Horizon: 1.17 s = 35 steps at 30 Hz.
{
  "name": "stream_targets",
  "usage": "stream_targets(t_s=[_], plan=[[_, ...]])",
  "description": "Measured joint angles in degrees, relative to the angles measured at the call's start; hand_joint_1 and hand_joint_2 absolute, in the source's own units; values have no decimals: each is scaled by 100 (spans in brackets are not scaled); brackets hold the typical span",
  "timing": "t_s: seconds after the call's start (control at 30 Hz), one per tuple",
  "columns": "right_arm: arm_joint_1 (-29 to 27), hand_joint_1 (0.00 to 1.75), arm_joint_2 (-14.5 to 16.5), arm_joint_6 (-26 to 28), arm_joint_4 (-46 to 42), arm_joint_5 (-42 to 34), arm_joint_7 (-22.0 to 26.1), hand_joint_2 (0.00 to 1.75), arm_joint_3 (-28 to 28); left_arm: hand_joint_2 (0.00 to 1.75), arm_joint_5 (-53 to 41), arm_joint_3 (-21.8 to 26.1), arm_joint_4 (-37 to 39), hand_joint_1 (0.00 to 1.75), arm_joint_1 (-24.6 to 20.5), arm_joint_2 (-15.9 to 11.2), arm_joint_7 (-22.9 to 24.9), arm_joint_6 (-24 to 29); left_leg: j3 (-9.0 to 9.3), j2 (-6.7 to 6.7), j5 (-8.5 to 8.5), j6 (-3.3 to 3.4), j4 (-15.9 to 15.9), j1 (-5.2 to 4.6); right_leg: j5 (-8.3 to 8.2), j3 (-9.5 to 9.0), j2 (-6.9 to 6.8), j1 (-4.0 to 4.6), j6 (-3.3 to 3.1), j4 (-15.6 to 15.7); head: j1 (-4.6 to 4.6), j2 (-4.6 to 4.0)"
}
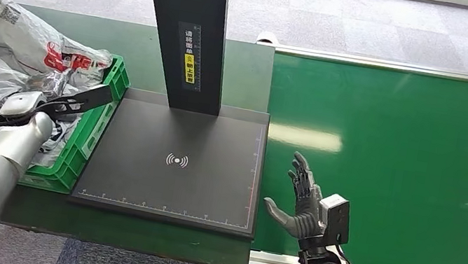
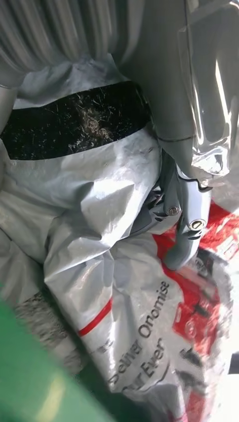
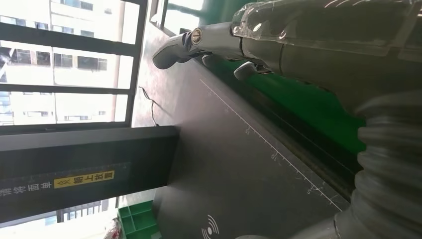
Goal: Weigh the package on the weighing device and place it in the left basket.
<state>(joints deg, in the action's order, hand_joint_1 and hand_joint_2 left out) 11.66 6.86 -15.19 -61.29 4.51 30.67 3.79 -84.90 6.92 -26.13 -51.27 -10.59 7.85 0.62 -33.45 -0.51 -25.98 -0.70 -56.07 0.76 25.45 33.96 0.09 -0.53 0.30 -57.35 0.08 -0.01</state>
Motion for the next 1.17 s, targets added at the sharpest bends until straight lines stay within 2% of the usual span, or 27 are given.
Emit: stream_targets(t_s=[0.1, 0.23, 0.3, 0.37, 0.47, 0.63, 0.8, 0.97, 1.03, 1.13, 1.17], plan=[[-42, 0, 9, 19, -49, -34, -57, 175, -6, 175, 68, 73, -90, 0, 67, 26, 123, 1124, -1, 2, 0, 0, -1, 0, 0, 3, 0, 0, 0, 0, 1, 0], [-134, 0, 34, 38, -203, -82, -167, 175, -11, 175, 308, 186, -502, 0, 153, 85, -217, 3040, -4, 8, -1, 0, -1, 0, 1, 3, -2, 0, 0, 0, 0, 0], [-152, 0, 42, 61, -232, -109, -179, 175, -5, 175, 406, 230, -804, 0, 258, 135, -450, 3579, -4, 6, -1, -1, -1, 0, 2, 3, -2, 0, 0, 0, 0, 0], [-165, 0, 44, 86, -241, -146, -176, 175, 4, 175, 488, 272, -1202, 0, 429, 211, -768, 3833, -4, 6, -2, -1, -1, -1, 2, 3, -2, -1, 0, 1, 0, 1], [-171, 0, 43, 136, -242, -199, -142, 175, 25, 175, 630, 398, -1865, 0, 701, 404, -1370, 3895, -4, 9, -2, -1, -2, -1, 2, 3, -2, -1, 0, 2, 0, 0], [-162, 0, 29, 176, -237, -243, -101, 175, 96, 175, 746, 512, -2874, 0, 1100, 894, -2230, 3906, -4, 9, -2, -1, -2, -1, 1, 2, -3, -1, 1, 2, 1, -1], [-153, 0, 13, 205, -217, -298, -27, 175, 151, 175, 854, 385, -3605, 0, 1381, 1338, -2451, 3913, -5, 12, -2, 0, -2, -1, 1, 2, -5, -1, 1, 2, -1, 1], [-148, 0, -10, 211, -204, -314, -14, 175, 182, 175, 1064, 258, -3910, 0, 1491, 1531, -2570, 3904, -5, 10, -2, -1, -2, 0, 1, 3, -5, -1, 1, 2, -1, -1], [-145, 0, -21, 212, -198, -342, 4, 175, 194, 175, 1827, 156, -3932, 0, 1519, 1560, -2854, 3696, -5, 12, -2, -1, -2, 0, 1, 3, -5, -1, 1, 2, -1, -1], [-123, 0, -46, 212, -186, -413, 80, 175, 203, 175, 3773, -285, -3878, 0, 1613, 1567, -3247, 2850, -5, 14, -2, -1, -2, -1, 1, 2, -7, -1, 1, 3, -1, -1], [-117, 0, -52, 212, -184, -425, 96, 175, 203, 175, 4090, -382, -3863, 0, 1634, 1565, -3280, 2680, -5, 14, -2, 0, -2, -1, 1, 2, -7, -1, 1, 3, 0, 0]])
